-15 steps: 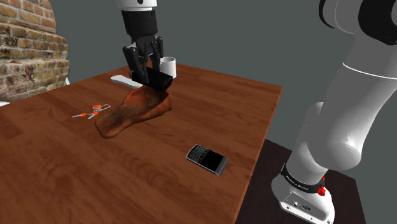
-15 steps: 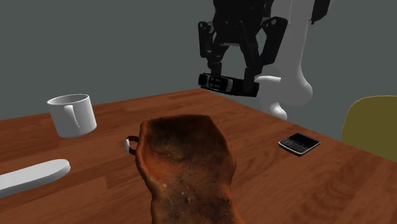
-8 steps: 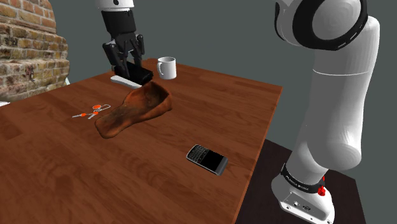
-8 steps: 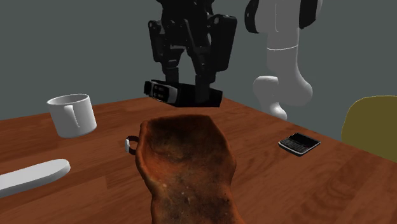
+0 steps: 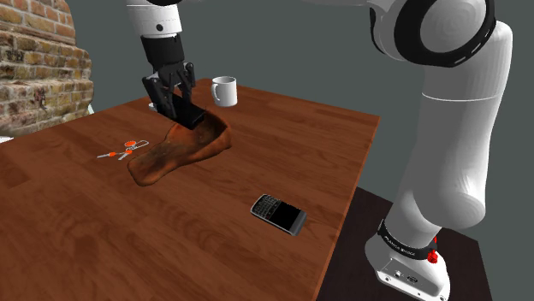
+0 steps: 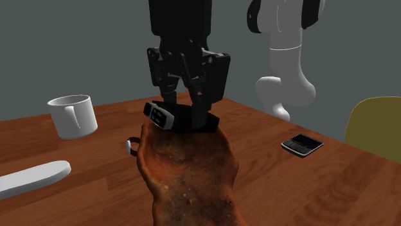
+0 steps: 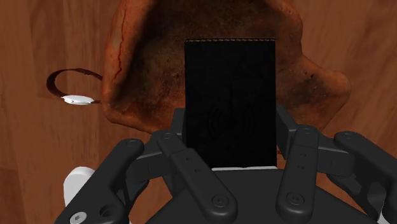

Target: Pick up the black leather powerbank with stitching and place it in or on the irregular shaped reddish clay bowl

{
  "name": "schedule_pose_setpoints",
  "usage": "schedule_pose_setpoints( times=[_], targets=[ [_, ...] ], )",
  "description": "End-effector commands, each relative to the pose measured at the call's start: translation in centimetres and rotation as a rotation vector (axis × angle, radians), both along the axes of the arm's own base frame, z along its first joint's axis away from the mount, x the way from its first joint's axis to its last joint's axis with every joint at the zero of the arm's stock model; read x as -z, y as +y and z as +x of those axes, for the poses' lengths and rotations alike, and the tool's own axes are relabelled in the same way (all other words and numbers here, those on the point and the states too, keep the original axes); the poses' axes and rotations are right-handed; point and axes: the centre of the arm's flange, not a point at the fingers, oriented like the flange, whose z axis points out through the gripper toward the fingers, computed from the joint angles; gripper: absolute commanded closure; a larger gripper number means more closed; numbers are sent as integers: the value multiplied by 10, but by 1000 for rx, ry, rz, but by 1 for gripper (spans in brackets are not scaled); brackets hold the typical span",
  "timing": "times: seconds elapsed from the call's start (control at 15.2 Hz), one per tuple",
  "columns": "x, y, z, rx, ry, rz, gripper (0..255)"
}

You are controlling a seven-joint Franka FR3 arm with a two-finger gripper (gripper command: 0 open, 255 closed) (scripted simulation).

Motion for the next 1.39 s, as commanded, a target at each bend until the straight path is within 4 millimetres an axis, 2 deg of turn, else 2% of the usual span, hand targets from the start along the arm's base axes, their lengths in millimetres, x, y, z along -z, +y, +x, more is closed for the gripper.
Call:
schedule_pose_setpoints(
  times=[0.0,0.26,0.73,0.79,1.12,1.32],
  targets=[
    [12,1,0,0,-1,0,255],
    [32,1,0,0,-1,0,255],
    [32,1,0,0,-1,0,255],
    [32,1,0,0,-1,0,0],
    [32,1,0,0,-1,0,0],
    [-7,2,0,0,-1,0,0]
  ],
)
